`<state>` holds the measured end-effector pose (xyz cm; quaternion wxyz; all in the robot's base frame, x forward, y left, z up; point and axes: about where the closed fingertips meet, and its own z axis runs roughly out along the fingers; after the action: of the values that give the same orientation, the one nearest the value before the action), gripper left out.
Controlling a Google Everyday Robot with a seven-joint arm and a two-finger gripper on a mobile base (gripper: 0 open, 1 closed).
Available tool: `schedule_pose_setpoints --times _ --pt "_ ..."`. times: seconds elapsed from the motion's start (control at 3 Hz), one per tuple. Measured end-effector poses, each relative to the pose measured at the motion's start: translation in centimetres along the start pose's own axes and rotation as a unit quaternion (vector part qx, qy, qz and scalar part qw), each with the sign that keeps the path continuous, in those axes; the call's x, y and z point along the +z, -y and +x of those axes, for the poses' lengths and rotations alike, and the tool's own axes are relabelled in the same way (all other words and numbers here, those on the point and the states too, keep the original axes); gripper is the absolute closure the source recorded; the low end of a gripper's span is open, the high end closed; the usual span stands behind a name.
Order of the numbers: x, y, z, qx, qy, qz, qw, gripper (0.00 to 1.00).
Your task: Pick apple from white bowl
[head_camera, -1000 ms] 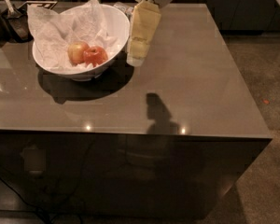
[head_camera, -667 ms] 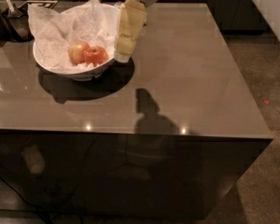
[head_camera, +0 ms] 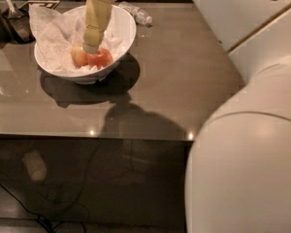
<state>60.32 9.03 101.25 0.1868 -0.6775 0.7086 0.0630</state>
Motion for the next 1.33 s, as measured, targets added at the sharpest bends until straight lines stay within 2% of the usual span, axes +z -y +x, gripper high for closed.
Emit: schedule_pose_setpoints --times 0.33,0.67,1.0,1.33 --pt "0.0 0.8 -0.9 0.000 0.016 0.014 0.9998 0.00" --pt "1.2 2.3 -1.2 0.028 0.035 0.023 0.9988 0.00" --pt "3.4 3.8 -1.1 0.073 0.035 0.021 0.9965 0.00" --pt "5.8 4.6 -0.9 0.111 0.031 0.007 0.9934 0.00"
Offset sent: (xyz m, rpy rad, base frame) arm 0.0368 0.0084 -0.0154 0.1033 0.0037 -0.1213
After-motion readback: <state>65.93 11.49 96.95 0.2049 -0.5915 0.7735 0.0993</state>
